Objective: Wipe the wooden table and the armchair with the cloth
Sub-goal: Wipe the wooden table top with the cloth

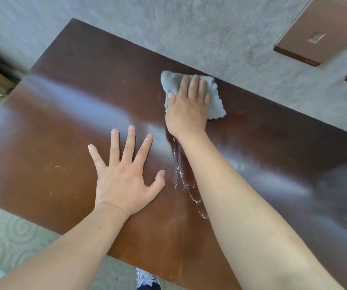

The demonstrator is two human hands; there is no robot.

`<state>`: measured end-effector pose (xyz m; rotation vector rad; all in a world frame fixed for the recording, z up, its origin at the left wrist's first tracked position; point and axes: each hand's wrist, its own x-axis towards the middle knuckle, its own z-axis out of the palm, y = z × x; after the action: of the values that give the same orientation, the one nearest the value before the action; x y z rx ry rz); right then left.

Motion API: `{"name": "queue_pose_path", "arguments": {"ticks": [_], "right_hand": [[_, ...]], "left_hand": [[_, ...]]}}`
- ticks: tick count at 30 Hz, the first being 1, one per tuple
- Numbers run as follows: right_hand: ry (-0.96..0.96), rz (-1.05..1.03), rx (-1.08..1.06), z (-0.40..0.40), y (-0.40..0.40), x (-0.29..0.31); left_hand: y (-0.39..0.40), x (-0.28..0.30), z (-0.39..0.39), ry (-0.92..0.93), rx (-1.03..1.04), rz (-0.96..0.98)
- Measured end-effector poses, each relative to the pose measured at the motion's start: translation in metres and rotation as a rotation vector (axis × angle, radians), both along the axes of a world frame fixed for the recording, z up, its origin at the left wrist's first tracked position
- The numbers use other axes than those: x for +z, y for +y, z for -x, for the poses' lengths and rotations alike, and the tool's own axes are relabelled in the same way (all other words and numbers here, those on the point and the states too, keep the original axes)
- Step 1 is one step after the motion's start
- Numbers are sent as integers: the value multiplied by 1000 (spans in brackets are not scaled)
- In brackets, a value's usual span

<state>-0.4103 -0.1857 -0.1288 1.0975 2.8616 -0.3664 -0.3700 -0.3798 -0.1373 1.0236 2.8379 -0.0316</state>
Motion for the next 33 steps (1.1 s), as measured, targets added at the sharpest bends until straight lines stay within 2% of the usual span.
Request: {"name": "queue_pose_path", "arguments": {"ticks": [5, 10, 13, 16, 26, 29, 33], "right_hand": [[5, 16, 194, 59, 1, 2], [46, 47, 427, 9, 12, 5], [71, 58, 404, -57, -5, 5], [17, 63, 371, -97, -12, 3], [-52, 47, 327, 33, 29, 4], [-22, 58, 306, 18, 21, 1], [23, 99, 267, -43, -3, 3]], "left_hand": [[-1, -1, 0, 4, 1, -15], [0, 1, 0, -4, 2, -10], [-1, 2, 0, -5, 5, 0], [0, 1, 1, -10, -3, -11], [0, 2, -1, -8, 18, -36], [-1, 0, -1, 2, 26, -45], [-1, -2, -2, 5, 26, -61]]}}
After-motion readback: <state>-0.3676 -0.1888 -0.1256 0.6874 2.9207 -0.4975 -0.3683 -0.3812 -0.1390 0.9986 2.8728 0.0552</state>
